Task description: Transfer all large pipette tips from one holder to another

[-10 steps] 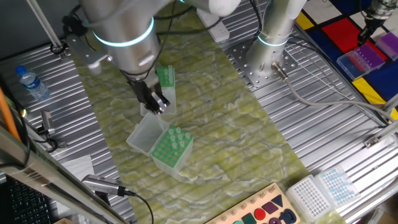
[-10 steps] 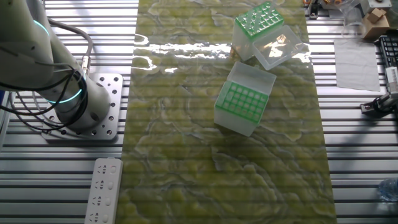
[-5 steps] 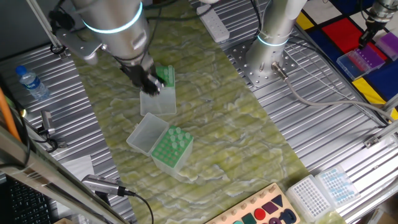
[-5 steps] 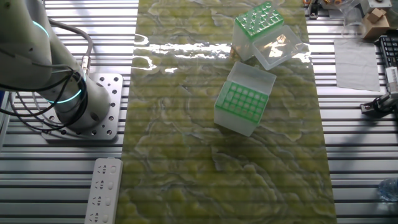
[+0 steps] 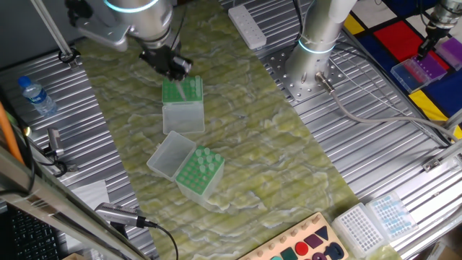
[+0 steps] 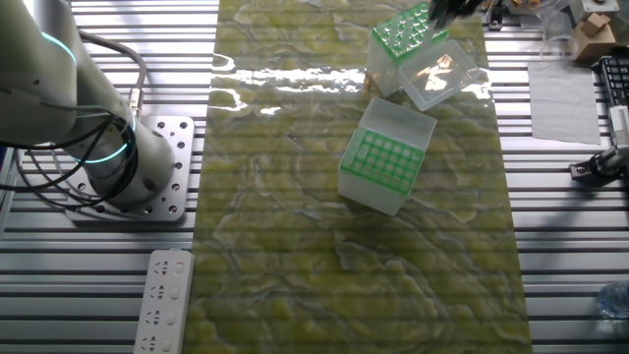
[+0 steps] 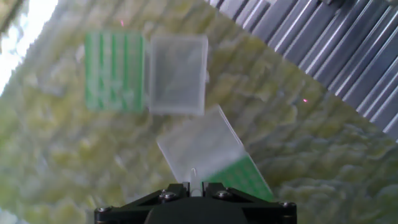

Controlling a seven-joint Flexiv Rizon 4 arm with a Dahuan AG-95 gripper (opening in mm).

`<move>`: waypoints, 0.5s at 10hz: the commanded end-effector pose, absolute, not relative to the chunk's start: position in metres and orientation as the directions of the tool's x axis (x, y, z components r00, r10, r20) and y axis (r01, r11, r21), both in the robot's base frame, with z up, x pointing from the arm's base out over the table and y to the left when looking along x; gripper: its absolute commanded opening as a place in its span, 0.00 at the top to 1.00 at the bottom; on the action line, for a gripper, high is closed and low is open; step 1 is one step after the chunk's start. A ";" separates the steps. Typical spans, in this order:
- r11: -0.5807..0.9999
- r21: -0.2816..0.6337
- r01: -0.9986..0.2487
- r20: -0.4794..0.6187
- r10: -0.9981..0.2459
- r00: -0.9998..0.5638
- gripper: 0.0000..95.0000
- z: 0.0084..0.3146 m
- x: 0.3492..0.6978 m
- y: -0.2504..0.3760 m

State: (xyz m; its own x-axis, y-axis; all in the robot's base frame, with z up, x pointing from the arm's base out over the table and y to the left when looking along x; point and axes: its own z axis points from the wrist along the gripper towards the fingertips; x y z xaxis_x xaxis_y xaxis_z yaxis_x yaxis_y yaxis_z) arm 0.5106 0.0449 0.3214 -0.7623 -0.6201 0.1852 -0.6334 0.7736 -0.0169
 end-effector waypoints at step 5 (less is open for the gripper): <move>0.708 -0.024 -0.706 0.204 -0.688 -0.697 1.00 0.293 0.479 0.011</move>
State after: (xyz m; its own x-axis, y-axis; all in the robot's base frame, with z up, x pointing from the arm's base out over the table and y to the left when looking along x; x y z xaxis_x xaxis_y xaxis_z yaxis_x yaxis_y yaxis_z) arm 0.4764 0.0100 0.2901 -0.6971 -0.6892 0.1978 -0.7069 0.7068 -0.0286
